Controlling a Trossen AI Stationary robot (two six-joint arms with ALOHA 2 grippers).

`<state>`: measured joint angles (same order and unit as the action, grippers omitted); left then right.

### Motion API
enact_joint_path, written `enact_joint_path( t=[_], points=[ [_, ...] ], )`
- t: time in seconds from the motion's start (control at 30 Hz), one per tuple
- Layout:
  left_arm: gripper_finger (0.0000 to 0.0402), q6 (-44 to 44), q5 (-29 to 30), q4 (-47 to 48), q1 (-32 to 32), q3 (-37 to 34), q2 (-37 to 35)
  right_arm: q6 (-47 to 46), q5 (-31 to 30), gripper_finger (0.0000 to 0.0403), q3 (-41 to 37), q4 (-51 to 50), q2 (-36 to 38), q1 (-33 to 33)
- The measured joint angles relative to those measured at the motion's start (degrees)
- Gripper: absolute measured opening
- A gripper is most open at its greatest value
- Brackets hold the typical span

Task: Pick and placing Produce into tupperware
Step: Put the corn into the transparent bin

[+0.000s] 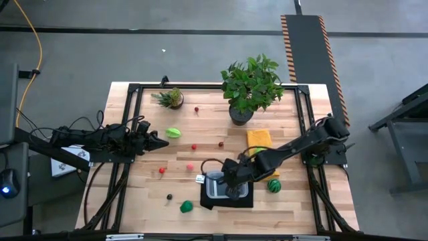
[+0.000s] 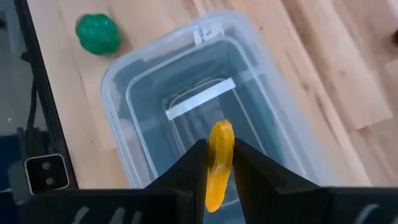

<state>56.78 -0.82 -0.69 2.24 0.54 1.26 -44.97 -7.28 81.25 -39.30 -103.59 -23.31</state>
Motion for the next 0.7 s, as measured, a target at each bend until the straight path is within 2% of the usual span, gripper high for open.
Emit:
enact_joint_path(
  t=[0.7],
  points=[
    [0.0042,-2.35,-0.07,0.04,0.0,0.0,0.15,-1.49,3.2,0.0063,0.0,0.04,-5.96,0.15]
  ],
)
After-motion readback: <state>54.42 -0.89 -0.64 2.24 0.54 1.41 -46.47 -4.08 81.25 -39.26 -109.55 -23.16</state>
